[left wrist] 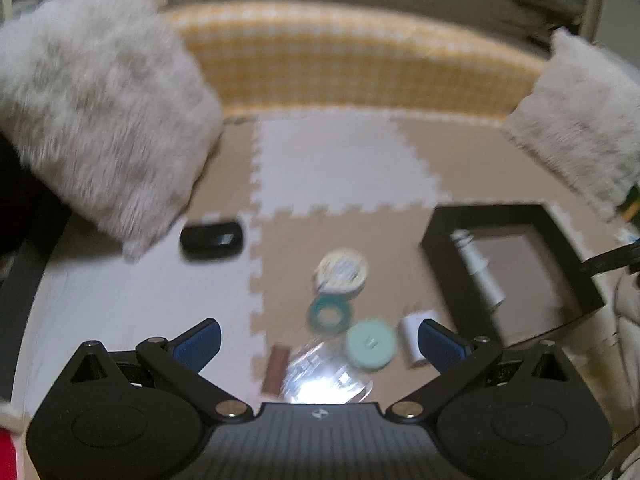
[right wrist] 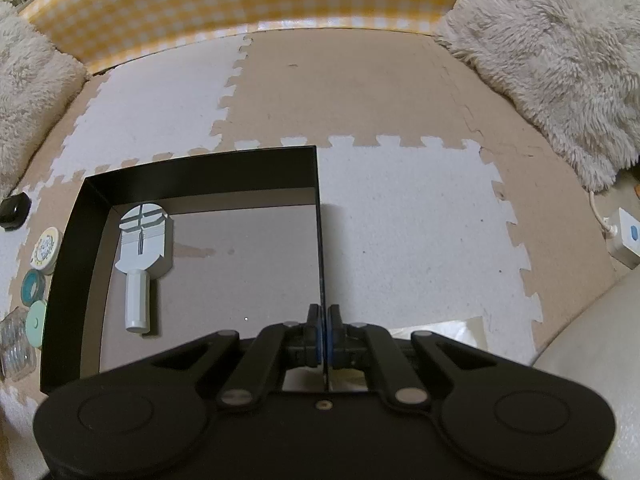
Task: Organize rigid objects
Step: 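Move the left gripper to the brown cylinder and grasp it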
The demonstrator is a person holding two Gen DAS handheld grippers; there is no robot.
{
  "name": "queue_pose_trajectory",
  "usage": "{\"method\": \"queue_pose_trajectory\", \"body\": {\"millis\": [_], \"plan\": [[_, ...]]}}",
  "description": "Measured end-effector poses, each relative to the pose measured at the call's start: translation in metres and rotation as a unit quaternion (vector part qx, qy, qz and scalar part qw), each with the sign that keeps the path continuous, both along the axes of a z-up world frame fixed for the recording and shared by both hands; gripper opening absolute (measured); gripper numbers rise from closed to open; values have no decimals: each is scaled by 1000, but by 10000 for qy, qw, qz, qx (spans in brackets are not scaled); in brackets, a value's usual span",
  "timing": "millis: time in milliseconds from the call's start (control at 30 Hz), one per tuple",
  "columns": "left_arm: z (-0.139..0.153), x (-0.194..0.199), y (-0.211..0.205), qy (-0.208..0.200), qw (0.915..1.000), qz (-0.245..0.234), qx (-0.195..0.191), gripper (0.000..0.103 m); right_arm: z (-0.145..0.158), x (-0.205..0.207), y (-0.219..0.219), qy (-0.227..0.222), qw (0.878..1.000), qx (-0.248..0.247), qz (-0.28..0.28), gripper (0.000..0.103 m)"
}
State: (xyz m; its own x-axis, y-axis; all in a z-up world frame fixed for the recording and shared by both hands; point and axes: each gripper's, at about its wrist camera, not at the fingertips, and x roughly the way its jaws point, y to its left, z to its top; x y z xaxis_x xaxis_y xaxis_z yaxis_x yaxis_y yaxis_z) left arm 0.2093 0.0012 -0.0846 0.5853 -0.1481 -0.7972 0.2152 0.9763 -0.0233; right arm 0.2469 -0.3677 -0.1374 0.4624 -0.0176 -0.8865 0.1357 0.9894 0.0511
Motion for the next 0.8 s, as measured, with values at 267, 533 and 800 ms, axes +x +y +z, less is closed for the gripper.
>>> {"method": "queue_pose_trajectory", "body": {"millis": [267, 533, 800], "plan": [[-33, 25, 36, 715, 9968, 344, -131, 76, 0, 0, 0, 7, 10000, -28, 24, 3], [-62, 41, 31, 996, 9950, 7, 25, 51, 0, 0, 1, 20, 10000, -45, 50, 3], [-76, 47, 30, 1055, 9943, -105, 101, 38, -2, 1, 2, 67, 9999, -85, 85, 3]]}}
